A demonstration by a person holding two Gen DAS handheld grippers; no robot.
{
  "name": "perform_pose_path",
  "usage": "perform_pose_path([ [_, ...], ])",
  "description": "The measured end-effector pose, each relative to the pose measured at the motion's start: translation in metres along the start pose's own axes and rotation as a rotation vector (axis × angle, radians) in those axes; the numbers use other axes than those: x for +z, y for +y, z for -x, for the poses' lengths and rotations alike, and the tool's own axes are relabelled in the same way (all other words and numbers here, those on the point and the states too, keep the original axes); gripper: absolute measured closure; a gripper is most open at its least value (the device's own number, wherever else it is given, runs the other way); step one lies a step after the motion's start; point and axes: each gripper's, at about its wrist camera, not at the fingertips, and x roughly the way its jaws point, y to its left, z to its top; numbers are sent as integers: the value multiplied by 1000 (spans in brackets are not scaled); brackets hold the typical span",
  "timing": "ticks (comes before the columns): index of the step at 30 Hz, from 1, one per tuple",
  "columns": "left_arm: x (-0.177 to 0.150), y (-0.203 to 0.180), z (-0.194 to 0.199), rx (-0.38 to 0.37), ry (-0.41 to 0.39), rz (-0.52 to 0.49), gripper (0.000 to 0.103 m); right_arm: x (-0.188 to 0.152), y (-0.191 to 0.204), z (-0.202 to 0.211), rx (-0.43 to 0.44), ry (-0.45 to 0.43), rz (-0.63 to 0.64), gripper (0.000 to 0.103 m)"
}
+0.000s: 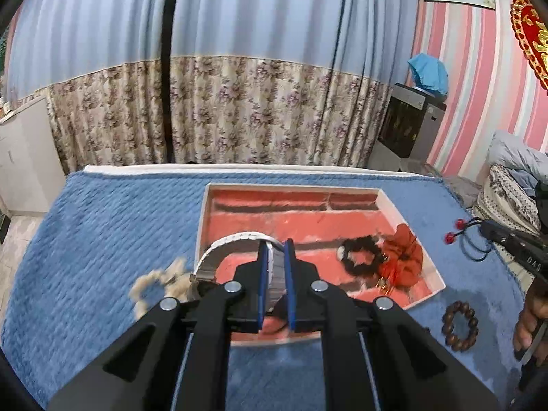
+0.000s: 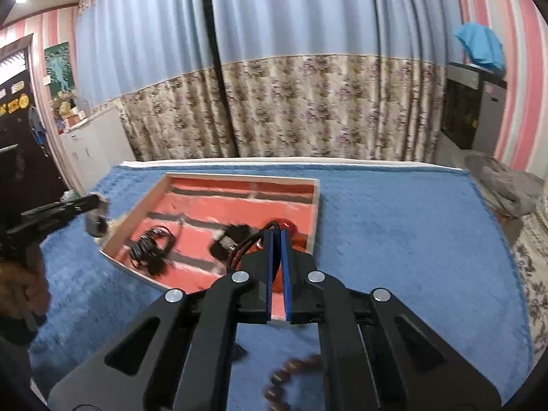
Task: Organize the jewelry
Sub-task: 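Carry the watch into the tray with the left tool while the right tool places the red-bead cord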
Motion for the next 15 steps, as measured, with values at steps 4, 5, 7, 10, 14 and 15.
perform_pose_path([
  [4, 4, -5, -23, 0, 10, -2, 93, 4, 13, -30, 28, 23, -7, 98],
  [5, 4, -4, -29, 0, 16, 0, 93, 3, 14, -38, 30, 32, -9, 98],
  [7, 1, -2, -43, -9, 32, 7, 93, 1, 15, -52, 33, 50, -14, 98],
  [10, -2, -1, -60, -3, 55, 7, 93, -4, 16, -74, 19, 76, -11, 98],
  [14, -7, 1, -80, 25, 77, -7, 93, -8, 12, -96, 6, 106, -18, 97],
  [15, -9, 3, -84, 24, 85, -1, 93, -11, 12, -101, 2, 113, -18, 97],
])
